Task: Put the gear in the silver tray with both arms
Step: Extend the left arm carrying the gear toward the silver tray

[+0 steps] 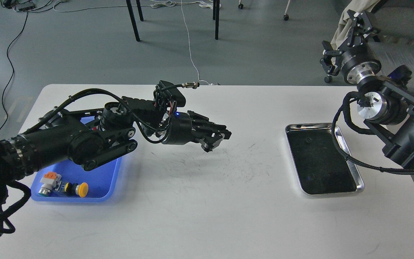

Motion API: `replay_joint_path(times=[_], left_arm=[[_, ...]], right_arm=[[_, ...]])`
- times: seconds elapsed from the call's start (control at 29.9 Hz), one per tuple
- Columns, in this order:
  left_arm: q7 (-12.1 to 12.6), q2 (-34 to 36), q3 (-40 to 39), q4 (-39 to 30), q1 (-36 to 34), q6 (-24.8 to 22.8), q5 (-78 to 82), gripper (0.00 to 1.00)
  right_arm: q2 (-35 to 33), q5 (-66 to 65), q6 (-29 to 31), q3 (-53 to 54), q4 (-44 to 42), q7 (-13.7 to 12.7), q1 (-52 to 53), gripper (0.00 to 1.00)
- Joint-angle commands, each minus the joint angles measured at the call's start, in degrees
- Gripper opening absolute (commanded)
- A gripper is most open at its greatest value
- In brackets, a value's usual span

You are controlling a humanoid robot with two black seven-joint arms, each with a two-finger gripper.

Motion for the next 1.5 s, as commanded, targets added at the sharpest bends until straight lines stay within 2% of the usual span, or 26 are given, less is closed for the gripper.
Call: replay_joint_path(times=[0.0,0.13,0.5,0.87,1.04,1.47], left_arm=[[0.0,-6.2,0.2,4.0,-0.1,0.0,0.0,0.07],[0.0,-11.0,0.5,8.8,0.0,0.0,-0.1,0.07],[0.0,-11.0,0.8,13.4,0.7,0.0,-0.2,0.07],[0.0,-11.0,2.5,13.1,0.7,0.3,-0.1,0.07],[0.0,-11.0,6.7,13.1,0.8,1.2,0.1,0.07],[0.0,-11.0,6.4,12.4,2.7,1.9,-0.3,0.07]], right_arm=[[-0.2,0.0,-0.1,0.0,-0.1,0.0,0.4,0.97],[-0.5,0.0,-0.1,0.0,-0.1,0.0,0.4,0.97],[-0.5,0.0,-0.1,-0.2,-0.3,-0.1,0.5,0.97],[-0.5,0.0,-0.1,-0.4,-1.1,-0.2,0.6,0.97],[-0.5,-0.1,0.0,-0.5,-1.6,-0.2,0.5,0.97],[0.2,0.0,0.1,-0.9,-3.1,-0.2,0.5,0.97]])
